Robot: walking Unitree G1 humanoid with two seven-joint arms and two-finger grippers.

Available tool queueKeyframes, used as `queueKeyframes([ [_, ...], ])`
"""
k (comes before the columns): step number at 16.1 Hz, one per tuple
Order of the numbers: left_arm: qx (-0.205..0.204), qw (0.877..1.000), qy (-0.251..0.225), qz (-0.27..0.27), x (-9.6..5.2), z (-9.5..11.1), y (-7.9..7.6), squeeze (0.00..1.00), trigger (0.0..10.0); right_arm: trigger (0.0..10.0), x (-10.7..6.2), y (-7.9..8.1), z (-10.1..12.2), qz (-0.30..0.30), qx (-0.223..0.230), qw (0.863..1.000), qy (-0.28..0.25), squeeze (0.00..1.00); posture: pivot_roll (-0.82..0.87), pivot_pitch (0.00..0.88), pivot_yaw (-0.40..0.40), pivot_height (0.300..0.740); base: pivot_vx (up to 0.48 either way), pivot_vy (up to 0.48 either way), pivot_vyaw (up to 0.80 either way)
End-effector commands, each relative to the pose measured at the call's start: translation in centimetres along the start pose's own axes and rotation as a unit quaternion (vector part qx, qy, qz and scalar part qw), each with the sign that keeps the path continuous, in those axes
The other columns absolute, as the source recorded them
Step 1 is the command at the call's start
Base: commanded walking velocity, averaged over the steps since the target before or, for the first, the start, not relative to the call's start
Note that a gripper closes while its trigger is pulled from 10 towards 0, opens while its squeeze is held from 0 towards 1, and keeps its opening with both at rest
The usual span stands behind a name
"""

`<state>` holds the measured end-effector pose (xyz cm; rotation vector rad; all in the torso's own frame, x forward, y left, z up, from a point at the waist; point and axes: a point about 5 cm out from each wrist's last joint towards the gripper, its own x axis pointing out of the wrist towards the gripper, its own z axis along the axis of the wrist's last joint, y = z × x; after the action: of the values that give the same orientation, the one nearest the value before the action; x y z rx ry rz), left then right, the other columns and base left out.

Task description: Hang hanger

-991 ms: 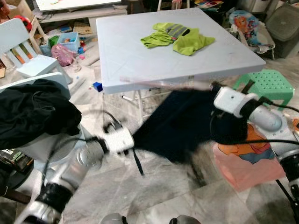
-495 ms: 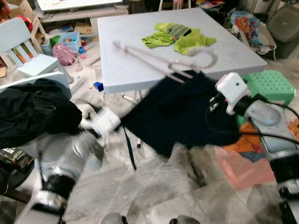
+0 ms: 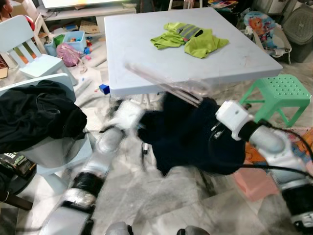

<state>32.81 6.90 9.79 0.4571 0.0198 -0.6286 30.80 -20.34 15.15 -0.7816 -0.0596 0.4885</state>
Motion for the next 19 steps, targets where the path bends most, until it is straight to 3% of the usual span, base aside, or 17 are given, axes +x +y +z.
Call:
queueKeyframes([
  [1,0.047,0.986,0.080,-0.140,-0.6,-2.4,-3.6,0.80,10.0,10.0,-0.1,-2.3,1.4,-0.090,-0.034,0.995,-0.029,0.00,-0.07,0.000,0.022,0.740,0.000,0.000,0.00],
  [2,0.046,0.982,0.090,-0.157,-0.9,-2.7,-3.8,0.00,10.0,10.0,-0.2,-2.8,1.6,-0.108,-0.042,0.993,-0.030,0.00,-0.08,0.000,0.028,0.740,0.000,0.000,0.00],
  [4,0.000,0.992,0.065,-0.110,-0.6,-1.6,-2.5,0.00,10.0,10.0,-0.6,-2.9,1.6,-0.109,-0.086,0.990,-0.026,0.00,-0.08,0.000,0.028,0.740,0.000,0.000,0.00],
  [5,0.007,0.991,0.054,-0.121,-0.9,-1.1,-1.9,1.00,10.0,10.0,-0.6,-1.9,0.7,-0.077,-0.099,0.992,-0.007,0.00,-0.07,0.000,0.024,0.740,0.000,0.000,0.00],
  [6,0.032,0.991,0.049,-0.118,-1.2,-0.9,-1.2,1.00,10.0,10.0,-0.7,-1.1,0.0,-0.038,-0.110,0.993,0.005,0.00,-0.07,0.000,0.024,0.740,0.000,0.000,0.00],
  [8,0.092,0.995,0.010,-0.046,-1.6,0.0,1.1,1.00,10.0,10.0,-0.9,-0.5,-1.4,0.011,-0.133,0.990,0.033,0.00,-0.06,0.000,0.021,0.740,0.000,0.000,0.00],
  [9,0.106,0.994,-0.011,-0.006,-1.7,0.5,2.2,1.00,10.0,10.0,-1.1,-0.1,-1.6,0.043,-0.138,0.989,0.029,0.00,-0.06,0.000,0.021,0.740,0.000,0.000,0.00],
  [10,0.095,0.995,-0.019,0.020,-2.1,0.6,3.0,1.00,10.0,10.0,-1.4,0.6,-1.4,0.084,-0.131,0.988,0.017,0.00,-0.05,0.000,0.021,0.740,0.000,0.000,0.00],
  [11,0.109,0.994,-0.017,0.013,-2.7,0.3,3.5,1.00,10.0,10.0,-2.0,1.1,-1.5,0.133,-0.121,0.984,0.012,0.00,-0.05,0.000,0.020,0.740,0.000,0.000,0.00],
  [13,0.113,0.992,-0.015,-0.049,-3.3,-0.4,2.8,0.69,10.0,10.0,-2.7,1.0,-1.6,0.180,-0.118,0.977,0.007,0.00,-0.05,0.000,0.019,0.740,0.000,0.000,0.00],
  [14,0.135,0.984,-0.019,-0.112,-3.8,-0.9,1.7,0.70,10.0,10.0,-3.1,0.8,-2.0,0.210,-0.119,0.970,0.015,0.00,-0.05,0.000,0.022,0.740,0.000,0.000,0.00],
  [15,0.150,0.979,-0.023,-0.139,-4.0,-1.1,1.1,0.69,10.0,10.0,-3.3,0.7,-2.1,0.224,-0.119,0.967,0.018,0.00,-0.05,0.000,0.022,0.740,0.000,0.000,0.00],
  [17,0.143,0.973,-0.031,-0.180,-4.3,-1.2,0.1,0.67,10.0,10.0,-3.2,0.3,-2.0,0.241,-0.127,0.962,0.009,0.00,-0.05,0.000,0.024,0.740,0.000,0.000,0.00],
  [18,0.136,0.968,-0.028,-0.207,-4.3,-1.3,-0.3,0.00,10.0,10.0,-3.0,0.4,-1.8,0.256,-0.135,0.957,0.002,0.00,-0.05,0.000,0.024,0.740,0.000,0.000,0.00],
  [19,0.136,0.968,-0.028,-0.207,-4.3,-1.3,-0.3,0.00,10.0,10.0,-3.0,0.4,-1.8,0.256,-0.135,0.957,0.002,0.00,-0.05,0.000,0.024,0.740,0.000,0.000,0.00],
])
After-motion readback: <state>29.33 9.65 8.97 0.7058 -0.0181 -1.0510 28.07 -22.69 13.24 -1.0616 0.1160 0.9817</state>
